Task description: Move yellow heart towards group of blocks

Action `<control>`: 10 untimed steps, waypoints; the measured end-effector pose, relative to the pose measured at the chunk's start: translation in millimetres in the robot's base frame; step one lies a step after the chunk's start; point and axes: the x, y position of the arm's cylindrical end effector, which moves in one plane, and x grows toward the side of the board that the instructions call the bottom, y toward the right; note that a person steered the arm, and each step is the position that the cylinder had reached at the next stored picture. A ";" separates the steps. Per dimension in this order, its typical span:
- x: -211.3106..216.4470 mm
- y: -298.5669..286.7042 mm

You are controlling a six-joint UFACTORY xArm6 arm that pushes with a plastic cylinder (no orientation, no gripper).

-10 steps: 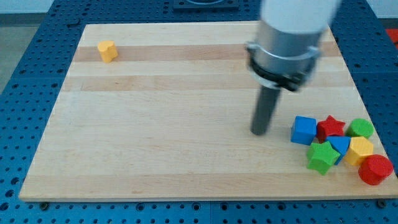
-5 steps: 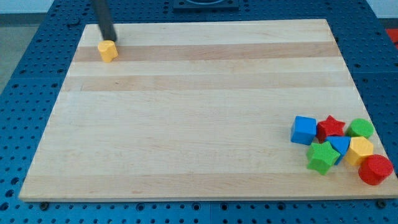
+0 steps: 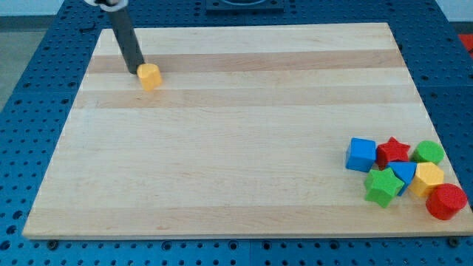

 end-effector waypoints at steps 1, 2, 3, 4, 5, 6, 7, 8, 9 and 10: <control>32.9 47.1; 66.3 91.8; 78.0 103.0; 74.2 81.2; 86.7 73.3; 112.0 91.3; 143.9 131.3; 174.9 174.8; 206.1 218.5; 212.9 239.7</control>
